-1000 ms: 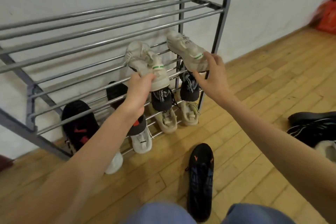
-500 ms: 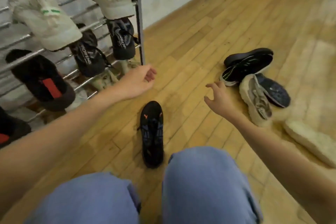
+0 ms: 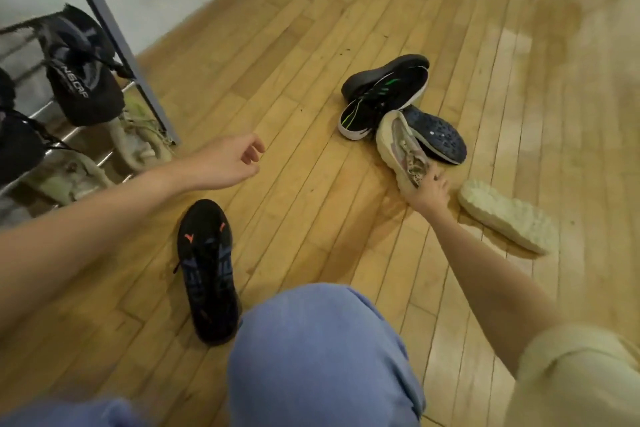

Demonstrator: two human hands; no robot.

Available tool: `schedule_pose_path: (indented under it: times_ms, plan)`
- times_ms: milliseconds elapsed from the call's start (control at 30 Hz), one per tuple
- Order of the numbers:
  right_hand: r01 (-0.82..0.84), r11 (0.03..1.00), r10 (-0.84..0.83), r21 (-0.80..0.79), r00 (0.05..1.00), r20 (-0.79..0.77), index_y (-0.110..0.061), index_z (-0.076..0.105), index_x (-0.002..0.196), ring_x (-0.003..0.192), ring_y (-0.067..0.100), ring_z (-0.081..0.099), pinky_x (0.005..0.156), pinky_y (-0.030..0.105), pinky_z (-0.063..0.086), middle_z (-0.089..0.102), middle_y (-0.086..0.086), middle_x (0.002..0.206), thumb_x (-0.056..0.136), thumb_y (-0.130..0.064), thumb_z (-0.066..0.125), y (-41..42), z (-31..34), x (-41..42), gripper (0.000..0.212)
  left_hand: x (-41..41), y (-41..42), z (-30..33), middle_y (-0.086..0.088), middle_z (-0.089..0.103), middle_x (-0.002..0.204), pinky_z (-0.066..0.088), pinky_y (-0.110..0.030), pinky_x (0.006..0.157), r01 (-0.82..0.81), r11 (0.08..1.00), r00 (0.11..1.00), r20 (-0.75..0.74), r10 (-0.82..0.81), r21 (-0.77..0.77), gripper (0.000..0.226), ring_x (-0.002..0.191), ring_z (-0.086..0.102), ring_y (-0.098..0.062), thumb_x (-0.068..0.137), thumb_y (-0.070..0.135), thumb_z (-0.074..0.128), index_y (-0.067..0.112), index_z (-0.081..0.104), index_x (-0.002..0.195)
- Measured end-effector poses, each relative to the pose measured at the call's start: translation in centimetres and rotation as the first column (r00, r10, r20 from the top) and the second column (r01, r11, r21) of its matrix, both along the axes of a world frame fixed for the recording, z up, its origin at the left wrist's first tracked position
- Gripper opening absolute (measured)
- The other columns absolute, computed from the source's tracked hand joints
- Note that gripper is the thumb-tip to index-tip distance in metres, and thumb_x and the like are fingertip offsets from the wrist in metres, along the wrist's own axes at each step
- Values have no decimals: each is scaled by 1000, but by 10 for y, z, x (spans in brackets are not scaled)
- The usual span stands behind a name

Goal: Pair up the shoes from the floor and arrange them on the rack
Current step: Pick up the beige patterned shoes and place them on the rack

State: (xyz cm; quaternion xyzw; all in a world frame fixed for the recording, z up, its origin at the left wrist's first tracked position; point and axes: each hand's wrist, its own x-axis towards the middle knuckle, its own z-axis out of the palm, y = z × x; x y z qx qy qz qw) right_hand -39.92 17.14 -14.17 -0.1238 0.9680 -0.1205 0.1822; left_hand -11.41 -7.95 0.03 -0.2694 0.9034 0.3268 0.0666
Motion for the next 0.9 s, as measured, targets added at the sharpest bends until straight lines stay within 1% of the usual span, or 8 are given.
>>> schedule_pose_path:
  times_ms: [167, 300, 400, 500, 600, 700, 800, 900]
  plan:
    - [-70, 996, 68, 56, 997, 31, -11, 2, 153, 135, 43, 31, 106, 51, 33, 28, 22, 150, 83, -49, 65, 4, -7, -24, 102, -20, 4, -18, -1, 60, 111, 44, -28, 85, 22, 999, 1000, 12, -23, 41, 29, 104, 58, -16, 91, 15, 58, 14, 54, 119]
    - [-124, 992, 120, 31, 987, 104, -8, 36, 135, 120, 34, 45, 96, 43, 45, 46, 16, 129, 74, -54, 73, -4, 3, -16, 85, -30, 14, -38, -4, 63, 109, 47, -33, 89, -38, 993, 998, 48, 33, 108, 27, 103, 59, -20, 90, 12, 57, 11, 56, 117]
    - [-108, 989, 125, -98, 974, 187, -14, 41, 127, 111, 27, 50, 91, 42, 51, 47, 8, 118, 69, -59, 71, -5, 1, 29, 79, -39, 23, -61, -5, 65, 105, 49, -35, 88, -84, 984, 993, 91, 70, 156, 24, 100, 61, -23, 89, 12, 57, 12, 58, 113]
    - [-190, 975, 202, -116, 975, 98, -18, 42, 124, 106, 26, 47, 87, 40, 49, 44, 6, 115, 67, -60, 69, 6, -8, 84, 76, -44, 38, -88, -6, 64, 107, 46, -32, 79, -141, 972, 981, 156, 112, 189, 25, 95, 59, -21, 89, 13, 55, 12, 59, 114]
    - [-248, 960, 256, -131, 965, 53, -19, 42, 128, 104, 24, 44, 89, 38, 46, 42, 6, 116, 69, -60, 71, 17, -16, 115, 78, -47, 57, -115, -8, 63, 112, 48, -34, 86, -148, 976, 965, 238, 106, 162, 31, 103, 58, -24, 90, 15, 53, 10, 58, 120]
    - [-191, 948, 222, -252, 970, 97, -16, 45, 132, 101, 19, 54, 84, 38, 52, 48, 5, 120, 83, -60, 61, 28, -21, 106, 68, -55, 73, -135, -8, 63, 114, 48, -32, 87, -162, 969, 956, 273, 106, 188, 33, 105, 59, -24, 90, 22, 54, 9, 58, 120]
    - [-68, 941, 52, -330, 997, -57, -12, 46, 135, 113, 22, 51, 92, 35, 45, 47, 9, 128, 95, -45, 51, 47, -20, 64, 53, -73, 91, -146, -8, 66, 105, 54, -36, 82, -210, 921, 959, 255, 127, 329, 42, 96, 64, -24, 82, 40, 66, 11, 59, 113]
    - [-26, 995, 1, -98, 970, -243, -9, 26, 148, 137, 35, 26, 111, 44, 29, 29, 18, 148, 89, -20, 59, 69, -19, 3, 69, -91, 114, -149, 1, 68, 101, 55, -28, 69, -186, 865, 970, 227, 86, 466, 50, 86, 64, -13, 76, 51, 71, 16, 62, 110]
